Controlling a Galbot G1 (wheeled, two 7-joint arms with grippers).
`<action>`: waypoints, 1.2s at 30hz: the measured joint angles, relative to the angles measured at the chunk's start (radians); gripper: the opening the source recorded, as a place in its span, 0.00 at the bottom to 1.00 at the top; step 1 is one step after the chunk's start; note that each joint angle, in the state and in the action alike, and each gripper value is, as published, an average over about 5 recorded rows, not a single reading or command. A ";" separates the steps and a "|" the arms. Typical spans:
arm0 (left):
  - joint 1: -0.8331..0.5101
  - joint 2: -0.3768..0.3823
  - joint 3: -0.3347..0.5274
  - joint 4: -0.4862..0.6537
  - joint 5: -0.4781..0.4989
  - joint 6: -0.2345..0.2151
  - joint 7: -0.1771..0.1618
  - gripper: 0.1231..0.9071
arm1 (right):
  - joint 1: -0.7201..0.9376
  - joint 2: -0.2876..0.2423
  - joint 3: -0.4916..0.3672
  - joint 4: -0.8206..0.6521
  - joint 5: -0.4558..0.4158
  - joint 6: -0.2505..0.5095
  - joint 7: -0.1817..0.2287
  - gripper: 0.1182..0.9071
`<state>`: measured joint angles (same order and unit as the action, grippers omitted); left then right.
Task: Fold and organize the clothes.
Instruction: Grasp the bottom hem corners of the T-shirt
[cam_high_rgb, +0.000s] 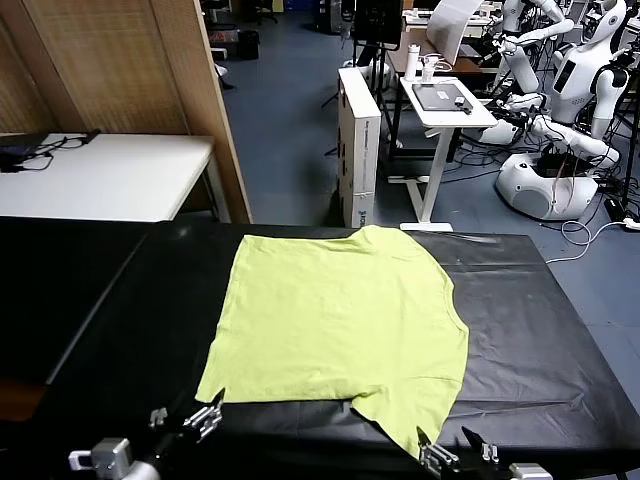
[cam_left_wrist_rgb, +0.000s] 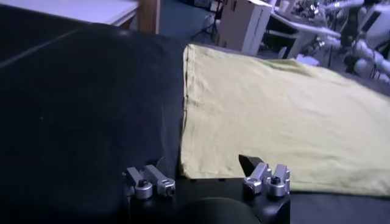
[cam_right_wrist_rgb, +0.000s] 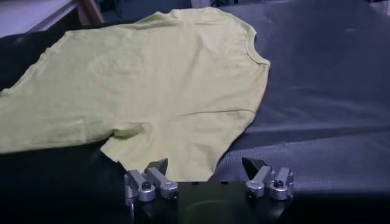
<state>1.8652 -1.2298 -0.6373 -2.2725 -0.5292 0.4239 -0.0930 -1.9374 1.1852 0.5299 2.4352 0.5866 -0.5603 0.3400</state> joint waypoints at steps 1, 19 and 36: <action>0.000 -0.001 0.001 0.001 0.001 0.000 0.000 1.00 | 0.003 0.000 0.000 -0.002 -0.001 0.000 0.000 1.00; -0.006 -0.011 0.005 0.024 0.010 -0.011 -0.002 0.82 | 0.032 0.007 -0.012 -0.041 -0.019 0.000 -0.007 0.85; -0.003 -0.015 0.004 0.034 0.011 -0.017 0.000 0.03 | 0.019 0.006 -0.013 -0.046 -0.017 -0.003 -0.010 0.05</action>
<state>1.8621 -1.2445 -0.6334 -2.2383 -0.5185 0.4074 -0.0930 -1.9180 1.1915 0.5170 2.3894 0.5694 -0.5635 0.3296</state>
